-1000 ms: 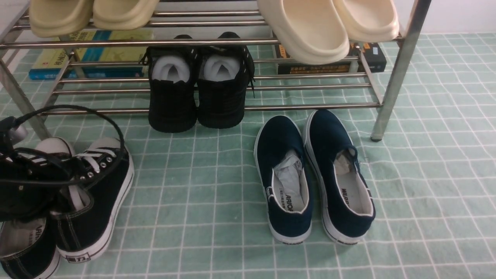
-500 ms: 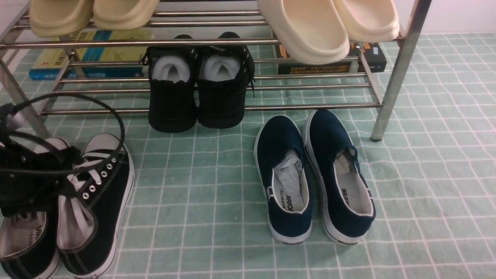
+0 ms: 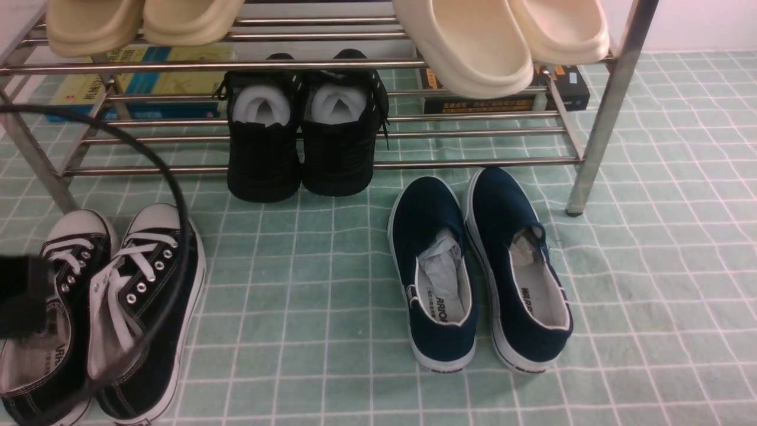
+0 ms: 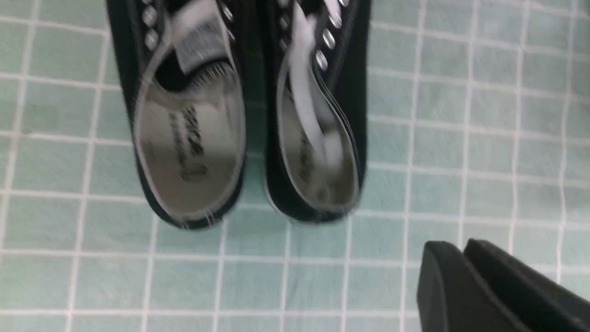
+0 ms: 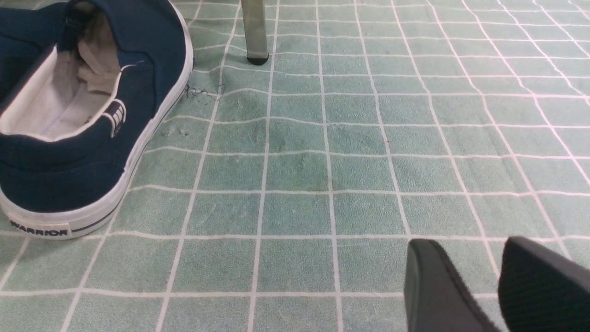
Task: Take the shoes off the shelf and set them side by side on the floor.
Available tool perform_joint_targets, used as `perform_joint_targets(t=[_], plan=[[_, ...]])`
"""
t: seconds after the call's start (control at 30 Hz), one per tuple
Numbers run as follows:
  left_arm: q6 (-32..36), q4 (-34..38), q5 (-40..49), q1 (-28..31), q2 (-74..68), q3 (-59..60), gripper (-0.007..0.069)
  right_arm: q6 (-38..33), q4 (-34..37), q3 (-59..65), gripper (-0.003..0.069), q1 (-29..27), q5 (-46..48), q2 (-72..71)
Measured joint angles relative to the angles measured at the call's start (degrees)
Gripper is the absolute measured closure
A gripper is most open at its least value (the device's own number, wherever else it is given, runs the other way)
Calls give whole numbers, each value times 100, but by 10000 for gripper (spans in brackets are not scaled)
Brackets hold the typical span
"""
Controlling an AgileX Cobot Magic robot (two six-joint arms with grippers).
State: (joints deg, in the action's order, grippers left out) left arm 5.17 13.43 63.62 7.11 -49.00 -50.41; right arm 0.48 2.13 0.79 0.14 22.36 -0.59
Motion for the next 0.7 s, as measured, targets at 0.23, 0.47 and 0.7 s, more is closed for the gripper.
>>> perform_joint_targets(t=[0.23,0.47,0.7], plan=[[683,715,-594,0,2174,1373,624,0,0,0,419,0,0,0],[725,964,-2648,0,3611,2672,624,0,0,0,419,0,0,0],[725,940,-3059,0,3930,3305,623,0,0,0,419,0,0,0]])
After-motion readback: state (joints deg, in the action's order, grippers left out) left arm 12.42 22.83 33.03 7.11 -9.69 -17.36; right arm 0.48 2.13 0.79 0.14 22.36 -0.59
